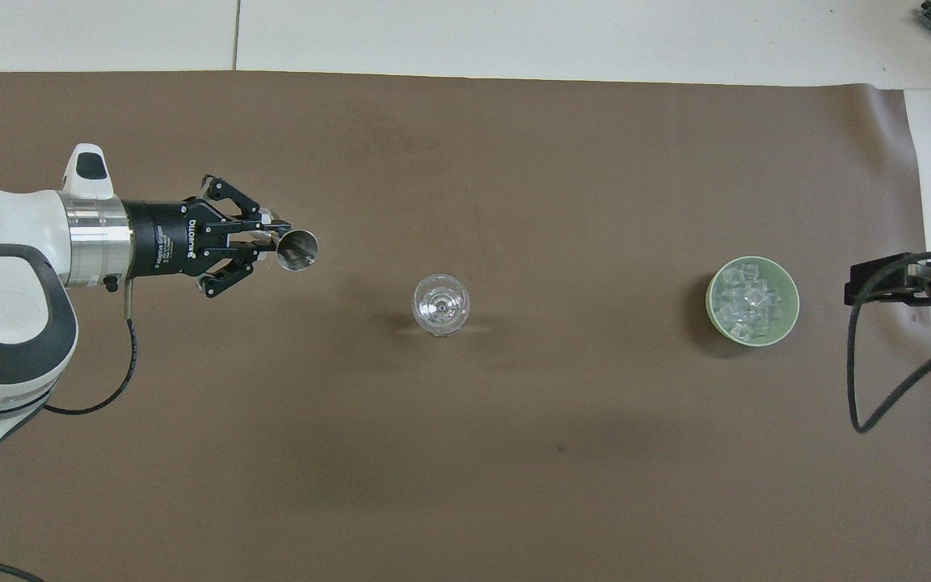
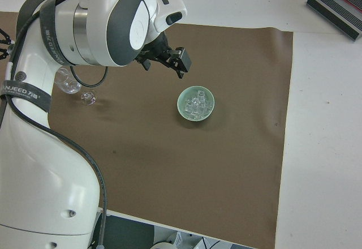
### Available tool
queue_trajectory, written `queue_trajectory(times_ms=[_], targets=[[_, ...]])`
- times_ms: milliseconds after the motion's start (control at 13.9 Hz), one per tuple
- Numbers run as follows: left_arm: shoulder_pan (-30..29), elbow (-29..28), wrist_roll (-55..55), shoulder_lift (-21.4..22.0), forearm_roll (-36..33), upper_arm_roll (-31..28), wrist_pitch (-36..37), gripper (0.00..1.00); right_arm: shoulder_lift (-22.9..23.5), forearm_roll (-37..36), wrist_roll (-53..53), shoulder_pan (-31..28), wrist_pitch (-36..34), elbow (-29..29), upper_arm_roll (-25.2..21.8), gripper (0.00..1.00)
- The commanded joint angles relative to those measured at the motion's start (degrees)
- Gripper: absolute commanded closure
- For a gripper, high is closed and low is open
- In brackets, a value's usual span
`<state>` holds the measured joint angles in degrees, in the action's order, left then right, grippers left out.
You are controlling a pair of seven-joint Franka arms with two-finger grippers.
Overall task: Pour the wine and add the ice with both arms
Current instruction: 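Carry the jigger back toward its starting spot with the left gripper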
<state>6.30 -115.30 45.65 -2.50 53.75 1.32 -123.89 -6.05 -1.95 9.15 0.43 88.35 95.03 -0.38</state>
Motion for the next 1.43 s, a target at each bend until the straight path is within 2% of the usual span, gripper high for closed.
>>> queue_trajectory(times_ms=[0,143,430,789,1219,1362], targets=[[-4.3,-0.3,-1.3,-0.5,4.5,0.5,3.8,1.00,-1.3,1.0,-1.8,-0.1,-0.1,1.4,-0.1,0.00],[-6.5,-0.7,-1.3,-1.1,6.3,0.5,5.4,1.00,-1.3,1.0,-1.8,-0.1,-0.1,1.4,-0.1,0.00],[-13.1,-0.2,-1.4,-5.6,13.1,0.5,11.4,1.00,-1.3,1.0,-1.8,-0.1,-0.1,1.4,-0.1,0.00],[-19.9,-0.6,-1.3,-9.7,20.3,0.5,13.8,1.00,-1.3,1.0,-1.8,-0.1,-0.1,1.4,-0.1,0.00],[-26.2,-3.4,-3.2,-13.1,20.6,0.4,15.8,1.00,-1.3,1.0,-1.9,-0.9,-0.5,1.4,-0.4,0.00],[-26.4,-5.9,-6.1,-13.1,21.1,0.4,15.8,1.00,-1.5,1.0,-1.9,-0.9,-0.9,1.6,-0.4,0.00]])
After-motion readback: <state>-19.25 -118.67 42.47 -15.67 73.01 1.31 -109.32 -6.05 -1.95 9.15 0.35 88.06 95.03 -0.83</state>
